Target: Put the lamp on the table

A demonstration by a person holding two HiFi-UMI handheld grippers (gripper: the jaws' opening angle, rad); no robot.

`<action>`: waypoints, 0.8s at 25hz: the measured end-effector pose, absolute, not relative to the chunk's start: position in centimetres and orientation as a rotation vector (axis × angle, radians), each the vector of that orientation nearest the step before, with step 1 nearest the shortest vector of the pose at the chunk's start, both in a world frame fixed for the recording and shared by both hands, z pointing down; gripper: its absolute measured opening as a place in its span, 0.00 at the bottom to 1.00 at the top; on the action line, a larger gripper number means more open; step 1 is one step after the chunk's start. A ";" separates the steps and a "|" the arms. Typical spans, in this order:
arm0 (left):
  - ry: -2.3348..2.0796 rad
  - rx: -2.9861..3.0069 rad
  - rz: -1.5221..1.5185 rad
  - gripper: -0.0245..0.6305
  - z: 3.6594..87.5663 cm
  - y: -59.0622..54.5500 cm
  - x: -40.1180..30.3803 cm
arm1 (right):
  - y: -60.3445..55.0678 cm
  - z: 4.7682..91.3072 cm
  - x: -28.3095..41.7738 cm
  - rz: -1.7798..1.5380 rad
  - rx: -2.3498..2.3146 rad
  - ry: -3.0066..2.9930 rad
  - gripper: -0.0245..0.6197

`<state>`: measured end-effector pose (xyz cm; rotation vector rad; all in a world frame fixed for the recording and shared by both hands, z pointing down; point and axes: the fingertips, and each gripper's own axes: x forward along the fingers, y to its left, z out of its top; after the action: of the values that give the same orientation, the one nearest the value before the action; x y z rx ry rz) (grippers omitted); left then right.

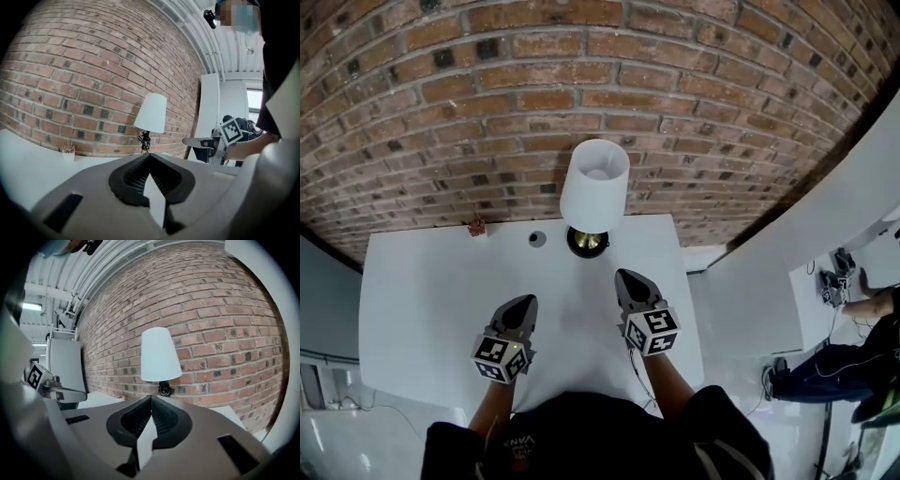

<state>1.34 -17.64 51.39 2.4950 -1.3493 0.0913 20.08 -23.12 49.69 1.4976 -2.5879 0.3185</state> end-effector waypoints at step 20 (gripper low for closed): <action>-1.318 2.548 0.001 0.04 47.5 -11.8 2.7 | -15.0 46.2 18.4 0.292 1.390 -2.605 0.04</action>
<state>2.70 -11.80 47.48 2.5484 -1.3184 0.0007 18.43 -15.04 46.24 1.3903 -2.6049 0.2918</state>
